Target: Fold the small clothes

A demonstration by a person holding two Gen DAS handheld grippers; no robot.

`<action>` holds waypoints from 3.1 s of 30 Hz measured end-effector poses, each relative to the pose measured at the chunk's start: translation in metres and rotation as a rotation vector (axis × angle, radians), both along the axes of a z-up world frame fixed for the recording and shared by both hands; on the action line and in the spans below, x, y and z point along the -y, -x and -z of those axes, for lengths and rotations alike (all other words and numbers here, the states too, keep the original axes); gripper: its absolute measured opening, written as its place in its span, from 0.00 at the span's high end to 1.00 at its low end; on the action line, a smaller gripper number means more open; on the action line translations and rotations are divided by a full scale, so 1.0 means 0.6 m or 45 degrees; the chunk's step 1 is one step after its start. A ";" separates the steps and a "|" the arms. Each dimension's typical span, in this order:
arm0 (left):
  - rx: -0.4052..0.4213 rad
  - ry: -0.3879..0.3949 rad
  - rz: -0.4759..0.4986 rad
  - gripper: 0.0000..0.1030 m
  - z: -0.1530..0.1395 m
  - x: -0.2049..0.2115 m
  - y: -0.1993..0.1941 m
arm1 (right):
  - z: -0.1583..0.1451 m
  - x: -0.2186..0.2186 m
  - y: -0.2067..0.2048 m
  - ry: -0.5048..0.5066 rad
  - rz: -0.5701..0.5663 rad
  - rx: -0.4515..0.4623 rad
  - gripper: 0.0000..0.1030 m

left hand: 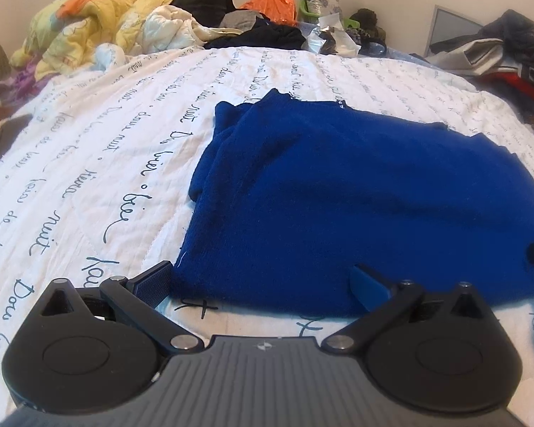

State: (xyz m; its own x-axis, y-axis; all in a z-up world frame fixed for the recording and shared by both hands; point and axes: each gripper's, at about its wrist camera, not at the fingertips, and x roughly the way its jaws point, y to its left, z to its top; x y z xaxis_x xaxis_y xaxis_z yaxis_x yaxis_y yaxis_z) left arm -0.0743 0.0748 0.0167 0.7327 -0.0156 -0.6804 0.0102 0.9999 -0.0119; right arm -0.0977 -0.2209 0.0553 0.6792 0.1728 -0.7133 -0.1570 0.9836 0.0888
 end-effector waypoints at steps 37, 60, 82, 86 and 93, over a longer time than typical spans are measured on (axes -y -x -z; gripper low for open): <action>-0.104 1.039 -0.363 0.23 -0.010 -0.131 -0.002 | -0.007 0.204 0.052 -0.553 0.376 -0.176 0.00; -0.053 0.841 -0.418 0.01 -0.021 -0.117 0.050 | -0.060 0.172 0.032 -0.385 0.178 -0.035 0.10; 0.202 -0.139 0.826 0.93 -0.089 0.418 0.016 | 0.041 0.264 -0.193 -1.468 -0.016 -0.425 0.09; 0.115 -0.203 0.904 0.93 -0.040 0.455 0.036 | 0.074 0.290 -0.194 -1.431 0.082 -0.446 0.10; 0.140 -0.215 0.932 0.94 -0.044 0.467 0.054 | 0.037 0.283 -0.191 -1.171 0.062 -0.322 0.60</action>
